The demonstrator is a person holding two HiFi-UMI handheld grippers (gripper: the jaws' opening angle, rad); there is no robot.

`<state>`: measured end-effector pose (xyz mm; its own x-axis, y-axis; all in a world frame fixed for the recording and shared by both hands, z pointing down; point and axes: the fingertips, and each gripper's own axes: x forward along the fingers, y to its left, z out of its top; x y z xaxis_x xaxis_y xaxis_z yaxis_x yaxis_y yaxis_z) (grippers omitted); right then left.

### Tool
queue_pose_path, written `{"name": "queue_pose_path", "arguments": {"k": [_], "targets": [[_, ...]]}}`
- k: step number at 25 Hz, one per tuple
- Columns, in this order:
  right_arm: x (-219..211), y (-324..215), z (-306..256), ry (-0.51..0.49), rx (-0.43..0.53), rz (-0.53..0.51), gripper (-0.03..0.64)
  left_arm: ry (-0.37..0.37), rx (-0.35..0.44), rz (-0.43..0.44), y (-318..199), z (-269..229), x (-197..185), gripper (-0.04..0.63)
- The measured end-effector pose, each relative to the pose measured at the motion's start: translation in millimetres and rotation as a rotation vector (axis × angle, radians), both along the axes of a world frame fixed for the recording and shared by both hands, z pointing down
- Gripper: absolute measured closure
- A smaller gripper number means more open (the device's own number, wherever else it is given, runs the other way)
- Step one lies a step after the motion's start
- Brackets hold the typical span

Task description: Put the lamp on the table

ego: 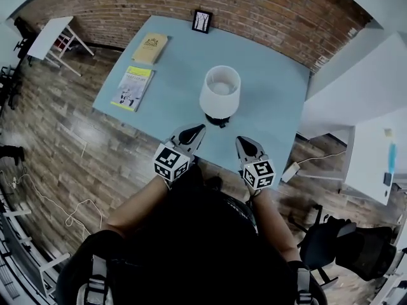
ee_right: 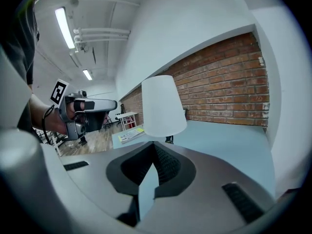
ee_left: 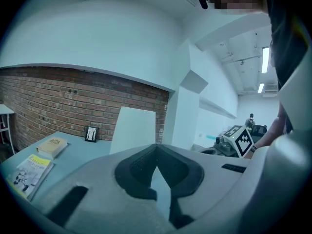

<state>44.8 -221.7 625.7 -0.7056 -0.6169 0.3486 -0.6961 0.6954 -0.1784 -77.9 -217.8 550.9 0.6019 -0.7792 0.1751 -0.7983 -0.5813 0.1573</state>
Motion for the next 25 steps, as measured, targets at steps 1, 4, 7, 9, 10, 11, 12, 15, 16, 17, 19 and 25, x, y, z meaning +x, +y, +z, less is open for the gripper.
{"name": "queue_pose_path", "arguments": {"k": [1, 4, 7, 9, 10, 11, 12, 15, 16, 17, 19, 25], "targets": [[1.0, 4.3, -1.1, -0.006, 0.0, -0.003, 0.601, -0.001, -0.005, -0.006, 5.7, 1.2, 0.4, 0.586], [2.5, 15.6, -3.8, -0.026, -0.002, -0.001, 0.601, 0.003, -0.019, -0.021, 22.5, 2.7, -0.8, 0.586], [-0.7, 23.4, -8.2, -0.04, 0.002, 0.003, 0.601, 0.017, -0.017, -0.035, 34.0, -3.1, -5.2, 0.586], [-7.0, 31.3, -13.2, -0.049, 0.008, 0.002, 0.601, 0.012, -0.005, -0.036, 40.5, -7.1, -9.0, 0.586], [-10.4, 36.1, -16.7, -0.052, 0.015, 0.001, 0.601, 0.014, -0.002, -0.036, 43.4, -8.4, -10.8, 0.586], [-13.9, 40.6, -21.0, -0.055, 0.022, -0.001, 0.601, 0.017, -0.001, -0.035, 45.6, -9.6, -12.2, 0.586], [-17.5, 44.6, -25.6, -0.059, 0.03, -0.002, 0.601, 0.021, 0.002, -0.031, 47.4, -11.0, -13.3, 0.586], [-30.6, 57.1, -37.5, -0.068, 0.048, -0.006, 0.601, 0.033, 0.021, -0.007, 53.6, -17.9, -12.9, 0.586], [-35.8, 62.2, -40.4, -0.068, 0.053, -0.007, 0.601, 0.036, 0.029, 0.005, 56.7, -20.3, -12.5, 0.586], [-41.3, 67.8, -43.1, -0.068, 0.057, -0.005, 0.601, 0.04, 0.034, 0.018, 60.6, -22.3, -13.0, 0.586], [-53.6, 79.7, -48.3, -0.075, 0.061, 0.004, 0.601, 0.046, 0.041, 0.04, 71.2, -25.7, -17.2, 0.586], [-109.3, 128.6, -58.0, -0.098, 0.08, 0.027, 0.601, 0.056, 0.053, 0.089, 120.0, -34.7, -49.8, 0.586]]}}
